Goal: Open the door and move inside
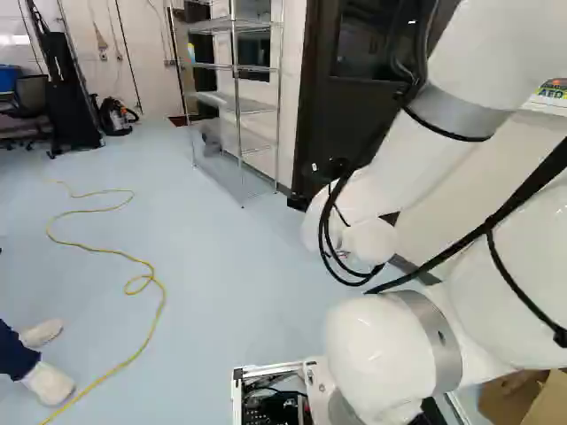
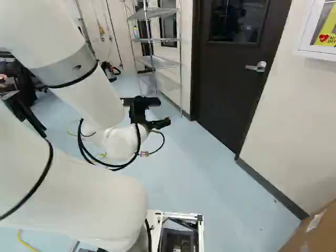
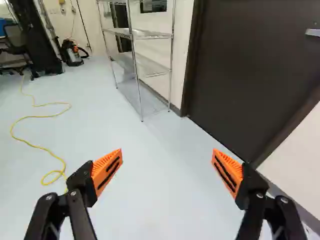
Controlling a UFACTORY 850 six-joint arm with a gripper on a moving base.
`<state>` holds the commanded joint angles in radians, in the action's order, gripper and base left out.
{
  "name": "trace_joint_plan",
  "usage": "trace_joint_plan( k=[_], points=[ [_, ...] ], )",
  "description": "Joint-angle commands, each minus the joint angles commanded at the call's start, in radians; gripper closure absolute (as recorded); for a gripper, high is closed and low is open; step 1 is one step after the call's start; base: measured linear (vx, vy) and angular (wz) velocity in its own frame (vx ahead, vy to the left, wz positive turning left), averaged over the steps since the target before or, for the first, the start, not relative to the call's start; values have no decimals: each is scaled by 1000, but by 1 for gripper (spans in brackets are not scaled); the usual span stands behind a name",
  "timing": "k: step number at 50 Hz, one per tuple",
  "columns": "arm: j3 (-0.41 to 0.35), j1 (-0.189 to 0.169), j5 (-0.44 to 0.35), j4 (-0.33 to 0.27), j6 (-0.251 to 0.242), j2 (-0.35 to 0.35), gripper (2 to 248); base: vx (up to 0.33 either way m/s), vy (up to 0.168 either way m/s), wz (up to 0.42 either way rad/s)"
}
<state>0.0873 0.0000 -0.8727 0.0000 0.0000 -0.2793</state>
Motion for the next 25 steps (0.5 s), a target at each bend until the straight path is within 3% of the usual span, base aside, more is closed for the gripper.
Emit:
trace_joint_plan(
  k=[25],
  points=[
    [0,0,0,0,0,0,3,0,0,0]
  ],
)
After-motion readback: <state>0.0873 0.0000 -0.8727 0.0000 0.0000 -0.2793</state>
